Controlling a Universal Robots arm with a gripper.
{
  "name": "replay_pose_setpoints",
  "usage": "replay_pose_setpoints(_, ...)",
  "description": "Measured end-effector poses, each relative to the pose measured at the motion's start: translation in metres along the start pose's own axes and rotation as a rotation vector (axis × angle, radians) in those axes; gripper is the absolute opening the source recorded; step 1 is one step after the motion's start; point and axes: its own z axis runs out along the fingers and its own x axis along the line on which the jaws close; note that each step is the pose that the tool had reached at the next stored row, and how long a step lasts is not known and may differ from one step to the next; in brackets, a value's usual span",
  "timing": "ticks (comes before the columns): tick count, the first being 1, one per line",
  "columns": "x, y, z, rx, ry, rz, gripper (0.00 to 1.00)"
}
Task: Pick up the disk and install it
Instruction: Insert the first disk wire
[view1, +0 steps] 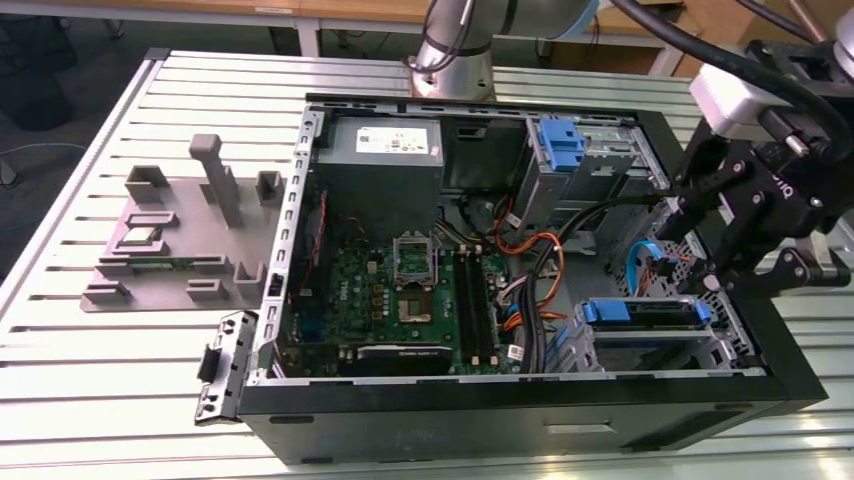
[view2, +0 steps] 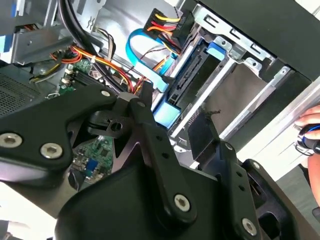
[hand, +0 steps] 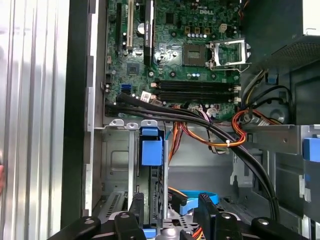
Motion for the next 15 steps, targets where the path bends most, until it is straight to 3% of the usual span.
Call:
replay_pose_setpoints(4,-0.0017,-0.0031,0.0041,-0.0011,0.0131,0.001,0.55)
replay_pose_setpoints(8,-0.0033,-0.0074,0.0098,-0.0031,0.0215,0.001,0.55)
replay_pose_setpoints(11,-0.0030,-0.0077,0.0153,-0.0034,0.0246,0.002,0.55)
replay_pose_setpoints(15,-0.0029,-0.0079,0.0179,-0.0047,0.0280,0.002,0.55)
